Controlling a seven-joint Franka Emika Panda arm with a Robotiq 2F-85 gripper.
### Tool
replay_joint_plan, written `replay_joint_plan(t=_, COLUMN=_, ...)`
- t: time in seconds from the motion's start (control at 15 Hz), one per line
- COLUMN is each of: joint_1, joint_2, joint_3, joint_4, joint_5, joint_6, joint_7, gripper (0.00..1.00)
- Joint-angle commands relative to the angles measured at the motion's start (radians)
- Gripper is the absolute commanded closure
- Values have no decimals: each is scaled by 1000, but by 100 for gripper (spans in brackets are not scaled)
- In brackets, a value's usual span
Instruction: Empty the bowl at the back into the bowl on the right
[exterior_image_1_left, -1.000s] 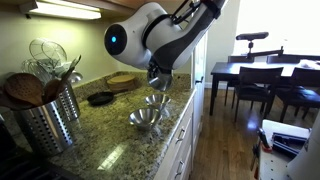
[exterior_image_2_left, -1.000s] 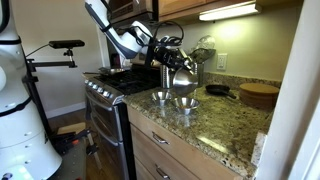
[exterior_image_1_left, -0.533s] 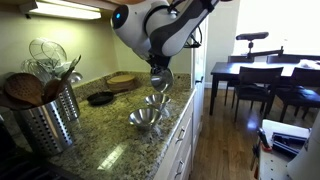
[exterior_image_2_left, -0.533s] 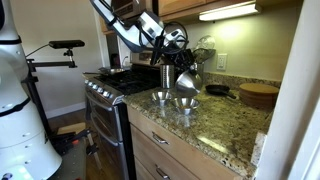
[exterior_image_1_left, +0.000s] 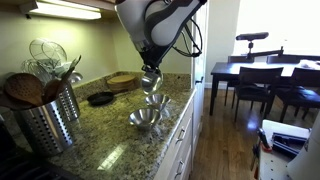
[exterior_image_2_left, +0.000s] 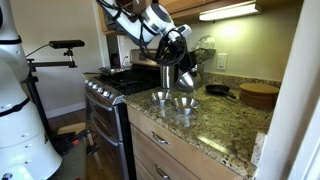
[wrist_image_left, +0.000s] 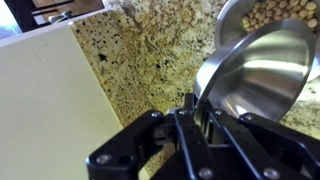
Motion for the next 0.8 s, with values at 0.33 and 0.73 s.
replay_joint_plan(t=0.33, joint_1=-7, joint_2=19, joint_3=-32, joint_4=36, joint_5=258, joint_6=194, joint_7=-64, gripper=92)
replay_joint_plan(t=0.73, joint_1=3, joint_2=51, joint_3=-47, joint_4=59, joint_5=399, joint_6=298, joint_7=-121, gripper=92)
